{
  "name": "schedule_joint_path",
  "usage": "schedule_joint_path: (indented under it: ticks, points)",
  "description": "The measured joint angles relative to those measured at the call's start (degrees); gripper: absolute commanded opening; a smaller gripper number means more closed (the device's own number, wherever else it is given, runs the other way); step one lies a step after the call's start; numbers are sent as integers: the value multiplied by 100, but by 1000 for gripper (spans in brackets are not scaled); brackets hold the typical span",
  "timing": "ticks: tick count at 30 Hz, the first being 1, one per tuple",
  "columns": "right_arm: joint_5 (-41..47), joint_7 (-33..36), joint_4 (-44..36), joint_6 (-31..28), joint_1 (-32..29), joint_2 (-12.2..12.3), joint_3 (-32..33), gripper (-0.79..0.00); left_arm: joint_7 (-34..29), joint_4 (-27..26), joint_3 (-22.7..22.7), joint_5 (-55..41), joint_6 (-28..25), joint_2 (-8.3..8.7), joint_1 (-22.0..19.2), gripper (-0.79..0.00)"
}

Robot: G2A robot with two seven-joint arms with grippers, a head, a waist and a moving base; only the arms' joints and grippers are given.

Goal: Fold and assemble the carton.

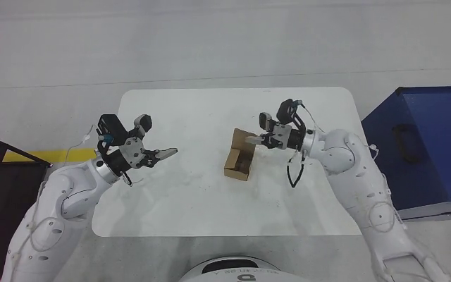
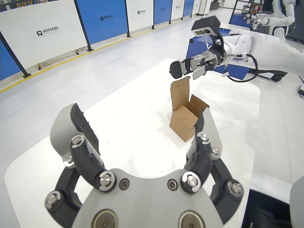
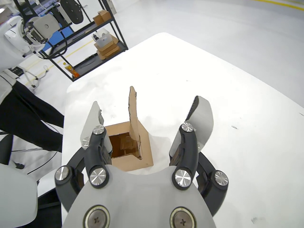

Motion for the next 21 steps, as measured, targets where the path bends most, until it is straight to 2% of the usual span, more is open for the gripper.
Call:
schedule_joint_path:
  ticks: [3,7,11,14,18,21]
  points:
    - [-444,39,-693,330,-680,90,341,0,0,0,0,0,0,0,0,0]
    - [-1010,104,-1152,946,-1338,144,552,0,0,0,0,0,0,0,0,0]
    - [-1230,-57,-1233,1439,-1553,120,367,0,0,0,0,1,0,0,0,0]
    - [-1356,-134,-1175,1761,-1516,82,114,0,-280,-94,70,387,11,14,-114,0]
    - [-1420,-281,-1120,2052,-1516,56,-46,0,-552,-106,616,1785,-102,-22,-490,0]
    - [-1353,-530,-1158,2154,-1656,66,75,0,-680,70,1187,2309,-197,-90,-876,0]
